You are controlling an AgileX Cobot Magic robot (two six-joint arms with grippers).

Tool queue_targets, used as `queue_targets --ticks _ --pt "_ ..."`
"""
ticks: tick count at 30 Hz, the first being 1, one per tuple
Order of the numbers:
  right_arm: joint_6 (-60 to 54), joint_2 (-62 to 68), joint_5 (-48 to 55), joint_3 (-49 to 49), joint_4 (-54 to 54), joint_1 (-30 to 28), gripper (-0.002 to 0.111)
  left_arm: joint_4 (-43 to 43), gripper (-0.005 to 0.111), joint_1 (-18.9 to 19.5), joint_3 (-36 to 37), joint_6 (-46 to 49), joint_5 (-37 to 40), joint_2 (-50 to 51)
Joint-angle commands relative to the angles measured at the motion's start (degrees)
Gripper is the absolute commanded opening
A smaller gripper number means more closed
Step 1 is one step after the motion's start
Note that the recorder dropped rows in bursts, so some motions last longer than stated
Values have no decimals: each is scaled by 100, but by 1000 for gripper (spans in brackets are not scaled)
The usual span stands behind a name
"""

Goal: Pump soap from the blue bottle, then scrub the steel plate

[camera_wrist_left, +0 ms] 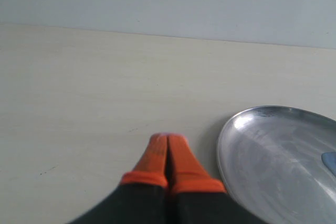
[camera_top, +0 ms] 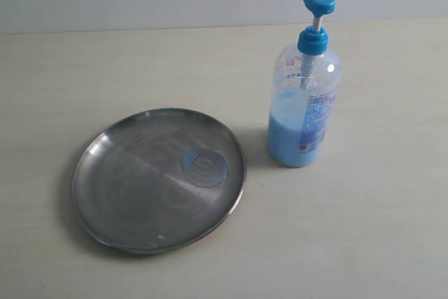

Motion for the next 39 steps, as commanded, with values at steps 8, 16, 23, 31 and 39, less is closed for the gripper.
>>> queue_targets --ticks 8,16,23,31,39 --pt "-39 -671 -355 904 -118 -434 0 -26 0 23 19 21 -46 -31" --pt "-28 -1310 -1071 1683 -118 -946 0 -26 0 23 19 21 -46 -31" --pt "340 -1933 -1297 2170 -165 -1456 0 -26 0 23 19 21 -46 -31" --pt "485 -2554 -1306 2686 -165 -2067 0 -26 0 23 19 21 -46 -31" --pt "576 -2807 -1306 2960 -144 -2519 0 -26 0 23 19 21 -46 -31"
